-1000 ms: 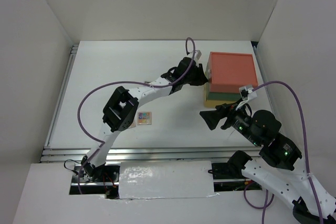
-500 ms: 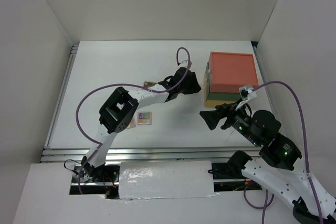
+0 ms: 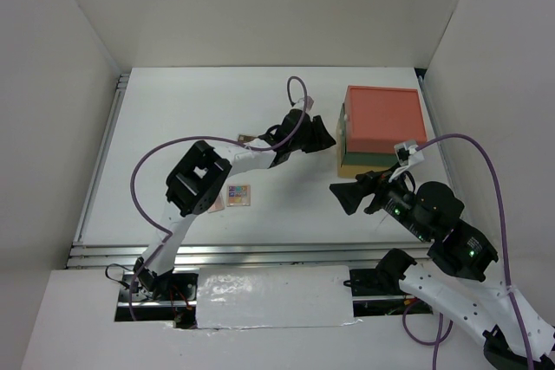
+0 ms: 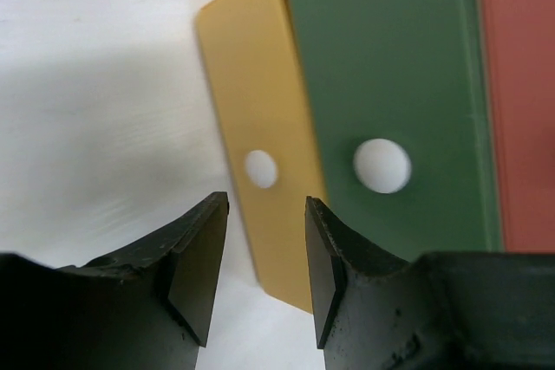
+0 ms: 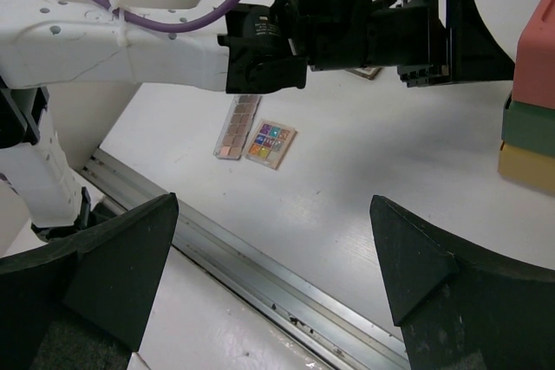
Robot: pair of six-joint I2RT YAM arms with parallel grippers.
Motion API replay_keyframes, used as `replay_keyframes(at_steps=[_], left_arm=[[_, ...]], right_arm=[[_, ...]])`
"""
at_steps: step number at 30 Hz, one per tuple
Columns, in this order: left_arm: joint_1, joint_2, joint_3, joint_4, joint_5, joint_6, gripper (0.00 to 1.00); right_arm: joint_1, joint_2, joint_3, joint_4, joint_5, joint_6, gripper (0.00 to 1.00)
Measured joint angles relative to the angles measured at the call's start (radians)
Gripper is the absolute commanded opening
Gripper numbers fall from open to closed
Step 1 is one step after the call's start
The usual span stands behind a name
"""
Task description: Organize the makeup
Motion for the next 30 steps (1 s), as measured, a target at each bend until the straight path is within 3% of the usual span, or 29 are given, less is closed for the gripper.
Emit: replay_keyframes(at_steps=[15,25,30], left_arm=[[-0.011,0.032,0.031,0.079,0.093,0.007,0.53],[-0.026,0.023,-0.146,0.138,0.089,-0.003,0.53],[-0.024,0.023,-0.151,0.165,0.097,-0.024,0.57]], right_arm=[[0.000,0.003,-0.003,0.000,0.000,0.000,1.00],[0.000,0.014,-0.003,0.006,-0.004,0.000,1.00],[0.000,0.031,-0.003,0.007,-0.005,0.000,1.00]])
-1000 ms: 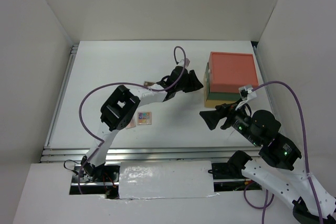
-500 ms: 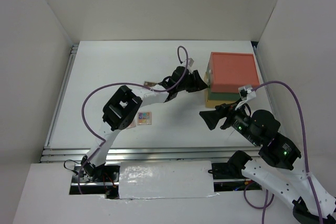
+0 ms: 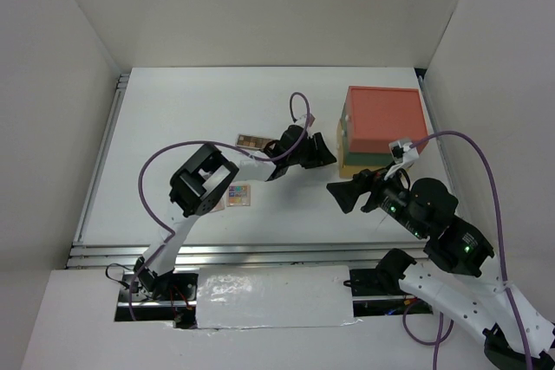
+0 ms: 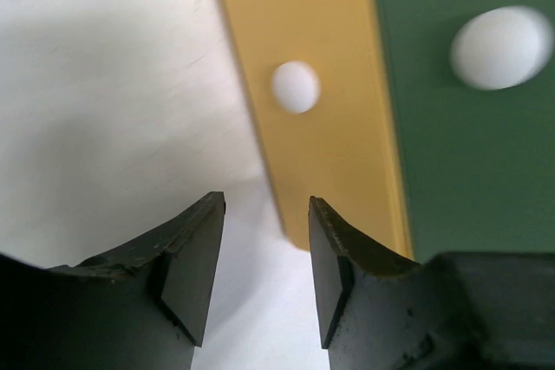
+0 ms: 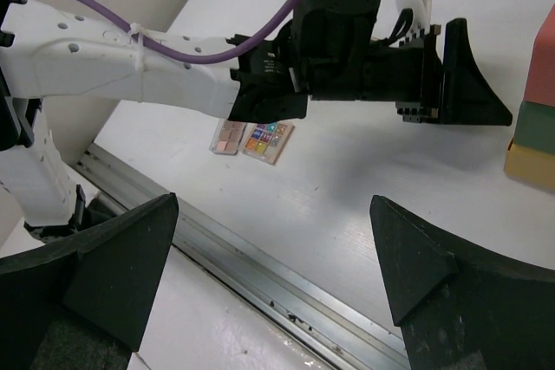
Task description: Organize the makeup
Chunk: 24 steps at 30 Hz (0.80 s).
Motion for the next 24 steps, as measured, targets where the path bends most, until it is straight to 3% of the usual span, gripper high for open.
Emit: replay_keyframes(at_steps=[11,14,24], left_arm=[[0.034,0.037,0.059,0.120,0.078,-0.067,0.62],[0.043,0.056,0.084,0.113,0.079,-0.077,0.58],[0.058,0.102,0.145,0.103,0.082,-0.080,0.56]], right_arm=[[0.000,0.005,0.000,0.000,-0.001,0.000,1.00],[0.000,0.006,0.000,0.000,-0.001,-0.001,1.00],[0.000,0.011,0.000,0.000,-0.002,-0.007,1.00]])
